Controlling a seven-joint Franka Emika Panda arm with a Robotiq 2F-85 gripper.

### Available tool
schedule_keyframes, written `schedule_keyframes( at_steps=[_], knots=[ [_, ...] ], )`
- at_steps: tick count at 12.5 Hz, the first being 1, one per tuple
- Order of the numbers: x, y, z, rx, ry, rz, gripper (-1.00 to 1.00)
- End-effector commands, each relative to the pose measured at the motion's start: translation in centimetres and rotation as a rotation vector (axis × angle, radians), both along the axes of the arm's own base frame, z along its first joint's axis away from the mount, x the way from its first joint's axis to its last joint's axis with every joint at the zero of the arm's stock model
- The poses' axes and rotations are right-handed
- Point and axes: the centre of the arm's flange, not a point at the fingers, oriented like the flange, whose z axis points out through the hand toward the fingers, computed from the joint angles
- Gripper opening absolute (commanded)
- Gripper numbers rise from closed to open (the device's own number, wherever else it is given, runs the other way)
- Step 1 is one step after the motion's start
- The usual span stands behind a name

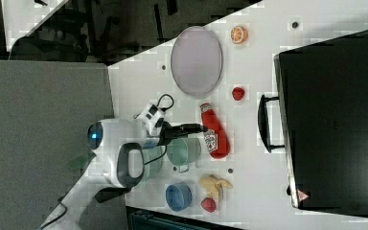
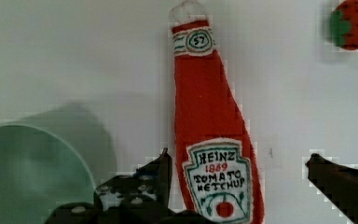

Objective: Pick Ketchup from the table and place it in strainer.

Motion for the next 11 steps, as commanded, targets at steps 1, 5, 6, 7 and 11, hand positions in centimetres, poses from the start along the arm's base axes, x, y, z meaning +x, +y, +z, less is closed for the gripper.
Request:
schedule_keyframes(
  at_steps=[1, 5, 6, 7, 11],
  knots=[
    [-0.5, 0.1, -4.4, 0.011, 0.032, 0.052, 1.0],
    [-0.8, -0.2, -7.9, 0.019, 0.029, 0.039, 1.0],
    [-0.8, -0.3, -8.2, 0.019, 0.028, 0.037, 1.0],
    [-0.9, -0.3, -8.4, 0.02, 0.03, 0.037, 0.92],
    [-0.1, -0.3, -7.1, 0.017, 0.006, 0.036, 0.24]
  ],
)
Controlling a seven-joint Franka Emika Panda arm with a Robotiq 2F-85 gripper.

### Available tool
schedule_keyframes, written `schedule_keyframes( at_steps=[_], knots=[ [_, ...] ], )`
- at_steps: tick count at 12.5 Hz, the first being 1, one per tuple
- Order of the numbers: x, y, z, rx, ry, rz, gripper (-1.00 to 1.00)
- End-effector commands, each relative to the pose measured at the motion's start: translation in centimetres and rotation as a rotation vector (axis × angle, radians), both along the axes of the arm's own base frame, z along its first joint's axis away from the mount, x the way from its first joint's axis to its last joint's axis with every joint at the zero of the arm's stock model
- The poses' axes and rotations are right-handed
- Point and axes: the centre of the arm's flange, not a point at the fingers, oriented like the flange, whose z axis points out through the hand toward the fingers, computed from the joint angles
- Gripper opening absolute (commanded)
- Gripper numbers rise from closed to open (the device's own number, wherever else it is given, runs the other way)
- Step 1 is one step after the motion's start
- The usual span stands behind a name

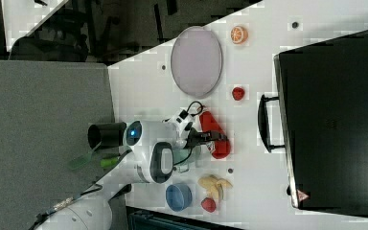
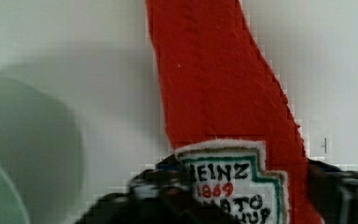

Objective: Pick Ketchup from the table and place it in strainer.

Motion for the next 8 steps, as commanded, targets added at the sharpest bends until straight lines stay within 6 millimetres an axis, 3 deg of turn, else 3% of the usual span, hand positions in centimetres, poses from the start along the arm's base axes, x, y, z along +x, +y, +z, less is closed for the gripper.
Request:
schedule_keyframes(
  at_steps=[1, 4, 8],
  knots=[
    [2.6, -0.4, 3.9, 0.0, -0.096, 0.023, 0.24],
    [3.2, -0.4, 9.5, -0.014, -0.085, 0.027, 0.24],
    [3.8, 0.6, 21.0, -0.04, -0.043, 0.022, 0.24]
  ],
)
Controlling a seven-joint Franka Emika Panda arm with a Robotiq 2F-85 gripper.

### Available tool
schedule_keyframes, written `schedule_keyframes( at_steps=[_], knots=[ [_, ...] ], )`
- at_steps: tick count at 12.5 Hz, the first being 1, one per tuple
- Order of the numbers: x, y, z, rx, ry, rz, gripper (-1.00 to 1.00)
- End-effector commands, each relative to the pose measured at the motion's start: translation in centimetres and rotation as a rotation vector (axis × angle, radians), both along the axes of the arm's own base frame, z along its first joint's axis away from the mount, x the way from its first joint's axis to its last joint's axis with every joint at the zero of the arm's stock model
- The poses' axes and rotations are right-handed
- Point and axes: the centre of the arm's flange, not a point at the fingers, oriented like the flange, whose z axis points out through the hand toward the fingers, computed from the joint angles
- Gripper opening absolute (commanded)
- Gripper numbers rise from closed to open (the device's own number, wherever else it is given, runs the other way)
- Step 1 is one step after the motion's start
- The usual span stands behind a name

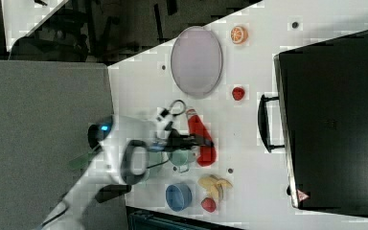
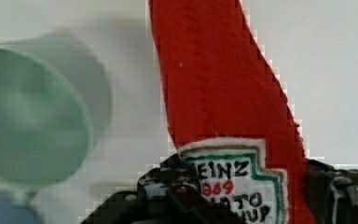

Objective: Pick Ketchup from the table and place it in strainer.

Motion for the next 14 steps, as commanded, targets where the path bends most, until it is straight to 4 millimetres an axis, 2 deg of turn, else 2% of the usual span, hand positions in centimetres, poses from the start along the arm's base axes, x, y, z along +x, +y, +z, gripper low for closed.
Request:
schedule_keyframes(
  at_steps=[1, 3, 4, 6, 11, 14],
  knots=[
    [2.6, 1.9, 12.6, -0.021, -0.112, 0.008, 0.24],
    [2.4, 4.3, 16.4, -0.037, -0.089, -0.031, 0.24],
    [2.4, 6.0, 17.6, -0.041, -0.098, -0.035, 0.24],
    [2.2, 9.9, 18.6, -0.035, -0.117, -0.007, 0.24],
    [-0.9, 20.8, 17.4, -0.074, -0.122, -0.087, 0.24],
    [-2.5, 27.2, 15.4, -0.04, -0.157, -0.117, 0.24]
  ],
)
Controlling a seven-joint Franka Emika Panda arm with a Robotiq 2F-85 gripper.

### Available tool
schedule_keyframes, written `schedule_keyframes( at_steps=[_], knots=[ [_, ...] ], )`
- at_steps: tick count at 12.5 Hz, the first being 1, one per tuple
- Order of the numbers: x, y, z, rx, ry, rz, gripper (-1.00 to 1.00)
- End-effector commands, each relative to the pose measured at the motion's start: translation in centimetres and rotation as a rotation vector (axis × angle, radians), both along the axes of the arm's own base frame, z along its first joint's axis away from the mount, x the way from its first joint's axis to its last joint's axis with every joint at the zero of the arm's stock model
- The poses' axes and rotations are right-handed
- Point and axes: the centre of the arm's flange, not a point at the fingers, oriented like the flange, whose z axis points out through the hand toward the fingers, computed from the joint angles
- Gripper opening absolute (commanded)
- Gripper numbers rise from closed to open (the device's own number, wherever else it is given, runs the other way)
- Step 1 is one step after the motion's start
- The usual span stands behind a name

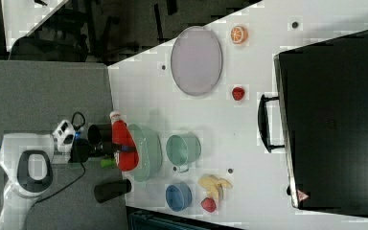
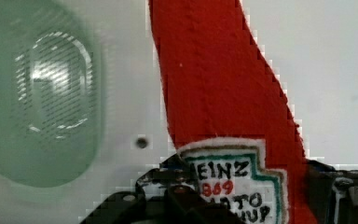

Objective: Pick Ketchup from the table and place it in strainer.

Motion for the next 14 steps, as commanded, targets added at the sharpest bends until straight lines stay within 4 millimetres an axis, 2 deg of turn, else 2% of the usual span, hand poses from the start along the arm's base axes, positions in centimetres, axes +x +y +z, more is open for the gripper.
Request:
schedule_keyframes(
  at_steps=[1, 4, 7, 8, 10, 11, 12, 14],
  knots=[
    [-1.9, 6.2, -0.1, 0.042, -0.079, -0.135, 0.24],
    [-3.0, 11.1, -4.3, 0.135, -0.071, -0.181, 0.24],
    [-3.8, 14.2, -8.7, 0.22, -0.066, -0.265, 0.24],
    [-4.0, 14.7, -10.1, 0.231, -0.068, -0.291, 0.32],
    [-4.3, 14.9, -12.4, 0.23, -0.058, -0.311, 0.74],
    [-4.4, 14.9, -12.9, 0.228, -0.055, -0.305, 0.96],
    [-4.4, 15.0, -12.8, 0.23, -0.057, -0.303, 1.0],
    [-3.6, 14.6, -11.0, 0.241, -0.093, -0.318, 1.0]
  ],
)
